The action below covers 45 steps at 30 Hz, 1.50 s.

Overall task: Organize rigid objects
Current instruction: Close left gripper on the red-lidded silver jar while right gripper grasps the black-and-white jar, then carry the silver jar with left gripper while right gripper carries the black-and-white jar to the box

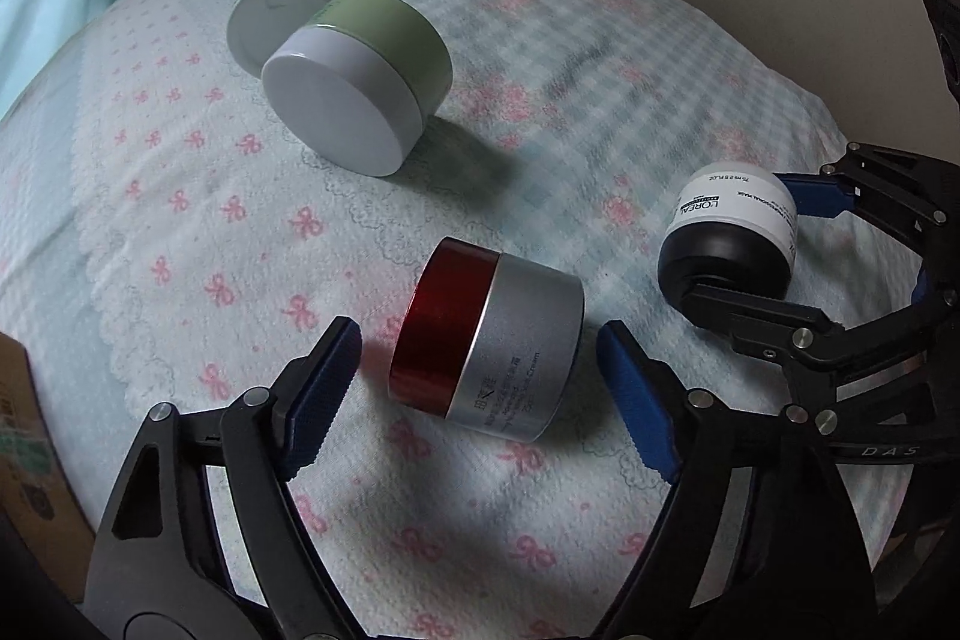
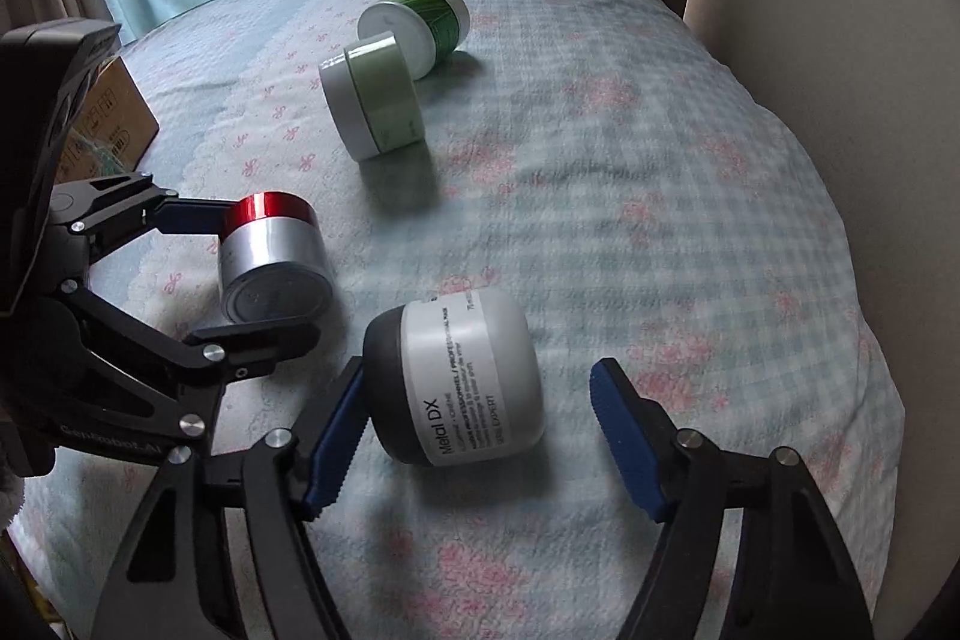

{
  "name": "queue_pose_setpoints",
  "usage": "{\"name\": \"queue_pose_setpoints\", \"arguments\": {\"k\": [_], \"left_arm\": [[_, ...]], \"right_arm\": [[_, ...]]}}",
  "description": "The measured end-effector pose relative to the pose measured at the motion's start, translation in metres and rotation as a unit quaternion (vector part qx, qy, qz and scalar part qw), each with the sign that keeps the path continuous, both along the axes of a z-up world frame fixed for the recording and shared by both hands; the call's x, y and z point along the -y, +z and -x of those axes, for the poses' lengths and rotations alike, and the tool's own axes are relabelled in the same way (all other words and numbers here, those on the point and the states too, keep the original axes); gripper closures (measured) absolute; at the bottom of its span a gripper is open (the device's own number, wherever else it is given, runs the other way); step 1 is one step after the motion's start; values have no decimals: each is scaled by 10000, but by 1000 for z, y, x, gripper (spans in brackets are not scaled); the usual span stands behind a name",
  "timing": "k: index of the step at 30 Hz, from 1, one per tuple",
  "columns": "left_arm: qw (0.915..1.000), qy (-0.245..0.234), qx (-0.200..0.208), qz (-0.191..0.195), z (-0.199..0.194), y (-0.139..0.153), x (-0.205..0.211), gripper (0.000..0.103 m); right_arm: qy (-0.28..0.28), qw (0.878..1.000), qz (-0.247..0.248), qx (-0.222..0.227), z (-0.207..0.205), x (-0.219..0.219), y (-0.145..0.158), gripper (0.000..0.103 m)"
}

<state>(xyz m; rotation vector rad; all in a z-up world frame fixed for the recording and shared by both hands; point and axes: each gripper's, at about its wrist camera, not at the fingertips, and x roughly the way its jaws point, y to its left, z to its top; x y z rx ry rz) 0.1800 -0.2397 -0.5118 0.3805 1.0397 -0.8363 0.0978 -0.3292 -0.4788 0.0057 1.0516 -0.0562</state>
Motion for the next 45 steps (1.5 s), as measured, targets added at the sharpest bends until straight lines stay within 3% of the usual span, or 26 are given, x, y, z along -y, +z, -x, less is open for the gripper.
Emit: {"name": "queue_pose_setpoints", "arguments": {"k": [2, 4, 6, 12, 27, 33, 39, 45], "left_arm": [[10000, -14, -47, 63, -2, 0, 1, 35], [9999, -23, -96, 81, -6, -1, 2, 52], [9999, -78, -107, 71, -7, -3, 5, 57], [9999, -127, 5, -81, -4, -1, 7, 60], [9992, 385, -137, -41, -9, 17, -12, 64], [9972, 737, -98, 61, -7, 58, -30, 64], [9925, 1187, 111, 275, -2, 130, -51, 65], [9819, 1822, 166, 495, 3, 200, -82, 65]], "right_arm": [[22, 10000, 2, 25, -1, -2, -3, 46], [25, 10000, -21, 54, -2, -3, -5, 48], [53, 10000, -40, 35, -3, -4, -5, 54], [23, 10000, -31, -6, -5, -3, -4, 54], [-91, 9999, 36, 72, -3, -3, 16, 54], [-186, 9996, -12, 210, -1, -2, 49, 54], [-240, 9993, -20, 274, 0, -6, 106, 54], [-339, 9987, -335, 202, 1, -17, 166, 54]]}}
